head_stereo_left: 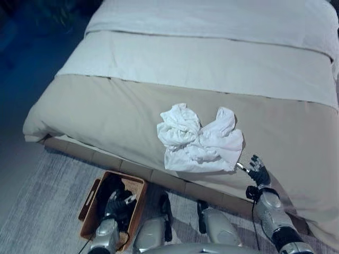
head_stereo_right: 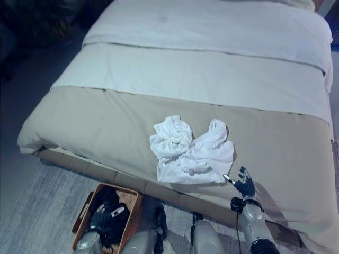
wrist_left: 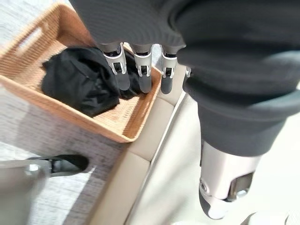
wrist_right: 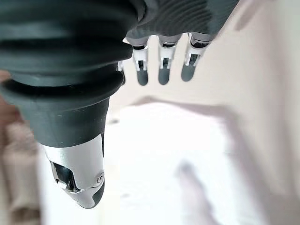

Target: Pick up clothes into the bucket

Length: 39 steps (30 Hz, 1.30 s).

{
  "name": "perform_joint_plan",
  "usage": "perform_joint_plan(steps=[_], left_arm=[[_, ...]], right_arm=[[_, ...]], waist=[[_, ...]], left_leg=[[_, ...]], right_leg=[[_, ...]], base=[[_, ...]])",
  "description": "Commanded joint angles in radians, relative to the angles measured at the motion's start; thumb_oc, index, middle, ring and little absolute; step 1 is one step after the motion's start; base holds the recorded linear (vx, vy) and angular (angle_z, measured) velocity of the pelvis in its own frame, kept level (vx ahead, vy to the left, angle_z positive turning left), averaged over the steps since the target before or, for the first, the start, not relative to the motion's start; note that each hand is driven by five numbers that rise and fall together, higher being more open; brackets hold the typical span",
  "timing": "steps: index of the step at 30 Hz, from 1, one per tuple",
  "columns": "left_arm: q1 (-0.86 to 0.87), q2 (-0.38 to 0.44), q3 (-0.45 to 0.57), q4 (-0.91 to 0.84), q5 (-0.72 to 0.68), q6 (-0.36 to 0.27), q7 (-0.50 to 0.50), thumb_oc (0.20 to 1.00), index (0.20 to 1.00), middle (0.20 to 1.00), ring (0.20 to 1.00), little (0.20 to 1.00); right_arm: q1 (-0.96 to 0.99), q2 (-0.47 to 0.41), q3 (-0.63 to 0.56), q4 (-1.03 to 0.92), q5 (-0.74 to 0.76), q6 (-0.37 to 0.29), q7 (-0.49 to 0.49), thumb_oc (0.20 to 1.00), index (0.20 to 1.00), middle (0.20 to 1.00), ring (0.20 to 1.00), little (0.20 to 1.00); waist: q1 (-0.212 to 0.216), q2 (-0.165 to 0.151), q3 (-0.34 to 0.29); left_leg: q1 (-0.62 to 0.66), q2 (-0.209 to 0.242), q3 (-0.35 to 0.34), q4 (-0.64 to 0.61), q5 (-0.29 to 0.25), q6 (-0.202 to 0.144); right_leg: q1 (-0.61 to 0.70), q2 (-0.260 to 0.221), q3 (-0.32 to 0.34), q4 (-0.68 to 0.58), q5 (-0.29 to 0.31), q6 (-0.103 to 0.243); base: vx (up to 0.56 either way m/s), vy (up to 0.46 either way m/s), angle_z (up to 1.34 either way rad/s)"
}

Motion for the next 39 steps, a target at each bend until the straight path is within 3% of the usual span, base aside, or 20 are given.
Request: perform_joint_plan(steps=[1,4,5,8,13,14,20,26,29,36,37,38,39], left_arm=[[0.004,0.005,-0.014,0.032,0.097,-0.007,0.011,1.0,1.0,1.0,1.0,1.0],[0.016,-0.001,-0.035,0.031,0.114,-0.009,0.019,1.0,1.0,1.0,1.0,1.0],[0.016,0.001,-0.057,0.019,0.112,-0.01,0.025,1.0,1.0,1.0,1.0,1.0],[0.021,0.017,-0.111,-0.023,0.108,-0.02,0.03,1.0,1.0,1.0,1.0,1.0],[0.027,0.027,-0.159,-0.077,0.029,-0.02,0.04,1.0,1.0,1.0,1.0,1.0],[0.023,0.026,-0.176,-0.097,0.001,-0.016,0.044,1.0,1.0,1.0,1.0,1.0],[0.021,0.029,-0.195,-0.119,-0.017,-0.005,0.039,1.0,1.0,1.0,1.0,1.0],[-0.004,0.009,-0.234,-0.164,-0.047,-0.014,0.048,1.0,1.0,1.0,1.0,1.0],[-0.019,0.002,-0.248,-0.178,-0.057,-0.019,0.05,1.0,1.0,1.0,1.0,1.0],[-0.068,-0.008,-0.297,-0.208,-0.066,-0.012,0.03,1.0,1.0,1.0,1.0,1.0],[-0.076,-0.011,-0.302,-0.209,-0.068,-0.011,0.03,1.0,1.0,1.0,1.0,1.0],[-0.095,-0.019,-0.308,-0.208,-0.073,-0.008,0.033,1.0,1.0,1.0,1.0,1.0],[-0.095,-0.019,-0.308,-0.208,-0.073,-0.008,0.033,1.0,1.0,1.0,1.0,1.0]], right_arm=[[-0.043,-0.069,-0.02,-0.117,-0.234,-0.031,-0.073,1.0,1.0,1.0,1.0,1.0],[-0.081,-0.097,-0.02,-0.124,-0.318,-0.017,-0.123,1.0,1.0,1.0,1.0,1.0],[-0.149,-0.141,0.005,-0.109,-0.415,0.008,-0.164,1.0,1.0,1.0,1.0,1.0],[-0.308,-0.22,0.075,-0.007,-0.51,0.057,-0.219,1.0,1.0,1.0,1.0,1.0],[-0.546,-0.27,0.187,0.277,-0.466,0.113,-0.241,1.0,1.0,1.0,1.0,1.0],[-0.637,-0.276,0.225,0.412,-0.421,0.131,-0.228,1.0,1.0,1.0,1.0,1.0],[-0.803,-0.315,0.328,0.657,-0.423,0.176,-0.151,1.0,1.0,1.0,1.0,1.0],[-0.91,-0.322,0.431,0.71,-0.525,0.197,-0.159,1.0,1.0,1.0,1.0,1.0],[-0.941,-0.318,0.47,0.692,-0.556,0.2,-0.152,1.0,1.0,1.0,1.0,1.0],[-1.053,-0.295,0.601,0.766,-0.635,0.216,-0.032,1.0,1.0,1.0,1.0,1.0],[-1.063,-0.288,0.603,0.772,-0.632,0.218,-0.032,0.558,0.558,0.558,0.558,0.558],[-1.068,-0.285,0.594,0.764,-0.612,0.212,-0.043,0.2,0.2,0.2,0.2,0.2],[-1.068,-0.285,0.594,0.764,-0.612,0.212,-0.043,0.2,0.2,0.2,0.2,0.2]], waist=[[0.016,-0.028,-0.015],[0.023,-0.019,-0.007],[0.031,-0.011,0.007],[0.051,0.01,0.036],[0.078,0.035,0.075],[0.09,0.052,0.091],[0.109,0.094,0.139],[0.11,0.139,0.203],[0.104,0.147,0.219],[0.096,0.16,0.251],[0.095,0.16,0.251],[0.093,0.159,0.251],[0.093,0.159,0.251]], left_leg=[[0.004,-0.056,-0.048,0.032,-0.033,0.006],[-0.008,-0.06,-0.056,0.041,-0.033,0.008],[-0.023,-0.064,-0.064,0.049,-0.031,0.01],[-0.063,-0.07,-0.078,0.068,-0.028,0.014],[-0.114,-0.09,-0.091,0.098,-0.026,0.017],[-0.135,-0.103,-0.099,0.111,-0.024,0.017],[-0.199,-0.129,-0.1,0.152,-0.021,0.018],[-0.285,-0.142,-0.077,0.179,-0.005,0.021],[-0.302,-0.147,-0.068,0.179,-0.001,0.023],[-0.337,-0.157,-0.063,0.196,0.003,0.023],[-0.342,-0.157,-0.061,0.198,0.003,0.023],[-0.344,-0.157,-0.062,0.193,0.006,0.023],[-0.344,-0.157,-0.062,0.193,0.006,0.023]], right_leg=[[0.061,-0.058,-0.024,-0.202,0.157,0.053],[0.052,-0.059,-0.034,-0.189,0.15,0.051],[0.03,-0.057,-0.036,-0.164,0.144,0.048],[-0.027,-0.06,-0.039,-0.1,0.128,0.04],[-0.089,-0.077,-0.045,-0.016,0.098,0.029],[-0.117,-0.09,-0.051,0.025,0.084,0.023],[-0.202,-0.119,-0.048,0.132,0.053,0.007],[-0.325,-0.139,-0.016,0.213,0.044,0.005],[-0.355,-0.139,-0.001,0.227,0.045,0.005],[-0.401,-0.142,0.013,0.246,0.053,0.003],[-0.406,-0.14,0.015,0.247,0.054,0.003],[-0.409,-0.139,0.017,0.241,0.059,0.004],[-0.409,-0.139,0.017,0.241,0.059,0.004]], base=[[0.03,-0.03,0.14],[-0.03,-0.027,0.11],[-0.05,-0.013,0.08],[-0.08,-0.002,0.13],[-0.04,0.011,0.19],[-0.05,0.025,0.26],[-0.04,0.025,0.19],[-0.06,0.008,0.03],[-0.04,0.017,-0.07],[-0.05,-0.001,-0.07],[-0.04,-0.009,-0.01],[0.0,0.0,0.0],[-0.03,-0.007,-0.01]])
